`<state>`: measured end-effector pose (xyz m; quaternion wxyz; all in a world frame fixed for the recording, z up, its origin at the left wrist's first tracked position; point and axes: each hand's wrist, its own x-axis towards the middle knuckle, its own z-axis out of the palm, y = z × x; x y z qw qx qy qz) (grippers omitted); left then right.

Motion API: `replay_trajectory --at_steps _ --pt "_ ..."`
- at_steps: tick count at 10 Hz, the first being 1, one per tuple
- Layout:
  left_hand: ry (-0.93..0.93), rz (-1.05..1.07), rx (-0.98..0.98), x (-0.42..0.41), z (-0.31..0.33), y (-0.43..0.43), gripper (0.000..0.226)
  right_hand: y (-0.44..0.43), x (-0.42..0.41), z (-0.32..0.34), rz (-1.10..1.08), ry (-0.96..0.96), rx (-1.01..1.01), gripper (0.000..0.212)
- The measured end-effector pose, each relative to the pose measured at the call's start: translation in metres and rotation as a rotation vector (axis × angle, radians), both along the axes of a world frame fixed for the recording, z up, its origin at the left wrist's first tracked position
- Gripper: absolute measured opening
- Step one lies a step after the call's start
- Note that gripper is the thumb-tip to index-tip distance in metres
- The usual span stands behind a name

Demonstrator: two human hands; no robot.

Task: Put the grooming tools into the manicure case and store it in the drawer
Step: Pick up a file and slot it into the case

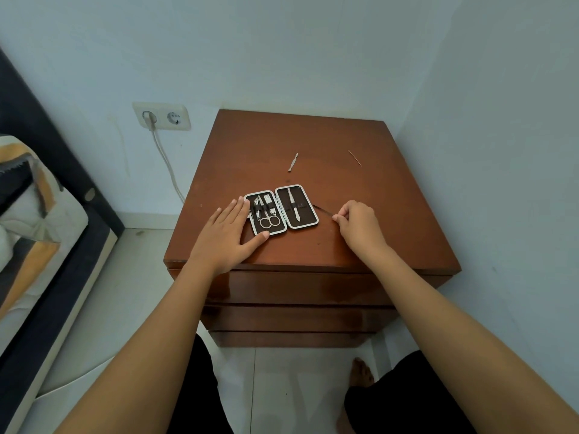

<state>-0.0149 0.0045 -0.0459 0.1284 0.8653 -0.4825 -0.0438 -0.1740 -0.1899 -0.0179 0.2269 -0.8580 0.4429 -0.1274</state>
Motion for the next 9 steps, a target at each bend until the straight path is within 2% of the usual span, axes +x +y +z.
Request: replay_trajectory --at_steps 1,2,3,9 --pt "-0.002 0.000 -0.001 0.000 0.000 0.000 0.091 0.005 -0.003 -0.001 0.017 -0.105 0.060 0.009" --pt "-0.004 -0.002 -0.007 0.000 -0.001 0.000 0.096 0.014 -0.006 0.001 0.129 -0.333 0.175 0.006" --pt "0.003 -0.001 -0.009 0.001 -0.001 0.000 0.090 0.026 -0.001 -0.001 0.227 -0.361 0.161 0.009" --pt "0.007 0.006 -0.004 -0.001 0.001 0.000 0.089 0.046 0.012 0.000 0.283 -0.191 0.101 0.019"
